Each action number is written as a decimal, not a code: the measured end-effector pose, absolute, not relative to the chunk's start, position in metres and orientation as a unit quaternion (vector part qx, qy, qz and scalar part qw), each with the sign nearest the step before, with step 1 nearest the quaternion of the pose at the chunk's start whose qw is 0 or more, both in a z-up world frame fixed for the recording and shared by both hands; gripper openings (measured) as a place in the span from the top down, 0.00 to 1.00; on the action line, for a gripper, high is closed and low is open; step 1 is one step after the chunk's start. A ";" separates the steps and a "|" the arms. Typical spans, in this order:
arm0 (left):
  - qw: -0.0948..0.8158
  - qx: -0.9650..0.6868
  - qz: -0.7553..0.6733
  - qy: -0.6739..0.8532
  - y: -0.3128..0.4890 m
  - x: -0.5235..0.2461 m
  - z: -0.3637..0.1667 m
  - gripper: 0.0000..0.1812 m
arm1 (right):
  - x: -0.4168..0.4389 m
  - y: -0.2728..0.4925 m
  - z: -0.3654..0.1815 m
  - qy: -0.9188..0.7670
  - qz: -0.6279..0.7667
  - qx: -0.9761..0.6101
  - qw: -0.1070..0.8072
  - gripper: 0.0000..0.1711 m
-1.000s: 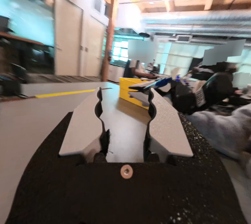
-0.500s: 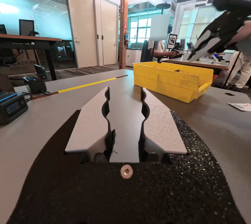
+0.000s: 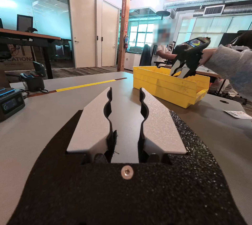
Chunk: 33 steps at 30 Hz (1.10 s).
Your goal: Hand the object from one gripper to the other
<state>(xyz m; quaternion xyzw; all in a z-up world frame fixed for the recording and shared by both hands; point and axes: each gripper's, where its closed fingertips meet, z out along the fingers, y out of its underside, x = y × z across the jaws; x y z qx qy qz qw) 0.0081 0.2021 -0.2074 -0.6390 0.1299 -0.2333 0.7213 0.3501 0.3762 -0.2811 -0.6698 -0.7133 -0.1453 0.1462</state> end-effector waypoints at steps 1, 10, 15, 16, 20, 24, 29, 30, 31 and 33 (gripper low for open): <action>0.721 -0.639 -0.233 0.130 0.202 0.008 -0.208 0.79 | 0.350 0.375 -0.278 -0.704 -0.147 -0.678 0.152 0.86; 0.726 -0.645 -0.207 0.120 0.206 0.004 -0.209 0.77 | 0.237 0.332 -0.144 -0.561 0.002 -0.636 0.530 0.71; 0.737 -0.643 -0.172 0.118 0.205 0.000 -0.208 0.75 | 0.122 0.243 -0.094 -0.435 0.336 -0.500 0.669 0.68; 0.739 -0.642 -0.164 0.117 0.205 -0.001 -0.207 0.75 | 0.108 0.242 -0.100 -0.404 0.367 -0.493 0.677 0.68; 0.750 -0.637 -0.134 0.113 0.205 -0.006 -0.205 0.74 | 0.070 0.259 -0.142 -0.327 0.383 -0.478 0.719 0.61; 0.761 -0.630 -0.101 0.114 0.202 -0.010 -0.202 0.68 | 0.059 0.268 -0.179 -0.309 0.360 -0.476 0.741 0.51; 0.779 -0.599 -0.019 0.185 0.169 -0.017 -0.167 0.71 | 0.050 0.265 -0.192 -0.353 0.339 -0.464 0.739 0.48; 0.764 -0.623 0.007 0.167 0.164 -0.032 -0.164 0.73 | 0.051 0.265 -0.192 -0.349 0.347 -0.465 0.736 0.47; 0.746 -0.652 0.035 0.133 0.158 -0.051 -0.159 0.75 | 0.052 0.264 -0.190 -0.345 0.352 -0.464 0.736 0.47; 0.709 -0.697 0.089 0.059 0.138 -0.095 -0.148 0.77 | 0.054 0.264 -0.188 -0.342 0.357 -0.461 0.737 0.47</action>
